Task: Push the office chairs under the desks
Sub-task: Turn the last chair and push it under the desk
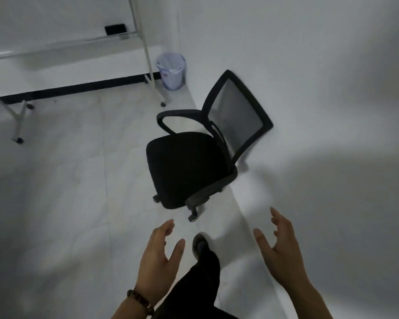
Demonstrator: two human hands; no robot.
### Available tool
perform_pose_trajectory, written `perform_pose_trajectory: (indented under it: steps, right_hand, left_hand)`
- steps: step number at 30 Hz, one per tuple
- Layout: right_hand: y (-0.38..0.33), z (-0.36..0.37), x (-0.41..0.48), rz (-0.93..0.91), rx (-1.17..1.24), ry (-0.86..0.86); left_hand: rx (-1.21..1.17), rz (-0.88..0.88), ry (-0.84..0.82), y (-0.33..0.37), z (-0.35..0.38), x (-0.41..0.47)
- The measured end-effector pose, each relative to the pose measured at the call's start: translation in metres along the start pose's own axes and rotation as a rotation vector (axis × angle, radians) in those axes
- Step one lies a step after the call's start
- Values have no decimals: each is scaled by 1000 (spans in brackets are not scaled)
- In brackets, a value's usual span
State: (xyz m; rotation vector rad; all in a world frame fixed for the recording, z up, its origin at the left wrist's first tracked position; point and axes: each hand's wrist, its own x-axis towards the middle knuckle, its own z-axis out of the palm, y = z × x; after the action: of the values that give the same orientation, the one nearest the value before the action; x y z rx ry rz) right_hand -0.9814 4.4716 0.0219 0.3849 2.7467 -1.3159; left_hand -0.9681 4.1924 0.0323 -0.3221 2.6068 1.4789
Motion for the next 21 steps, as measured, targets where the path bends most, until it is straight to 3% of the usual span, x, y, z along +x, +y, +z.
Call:
perform_pose_trajectory:
  steps: [8, 15, 21]
  right_hand:
    - [-35, -68, 212, -142, -147, 22]
    - [-75, -81, 370, -192, -144, -28]
    - [-87, -20, 509, -159, -255, -169]
  left_hand:
    - [-62, 71, 12, 99, 50, 191]
    - [-1, 160, -10, 154, 86, 291]
    - [23, -32, -68, 141, 149, 352]
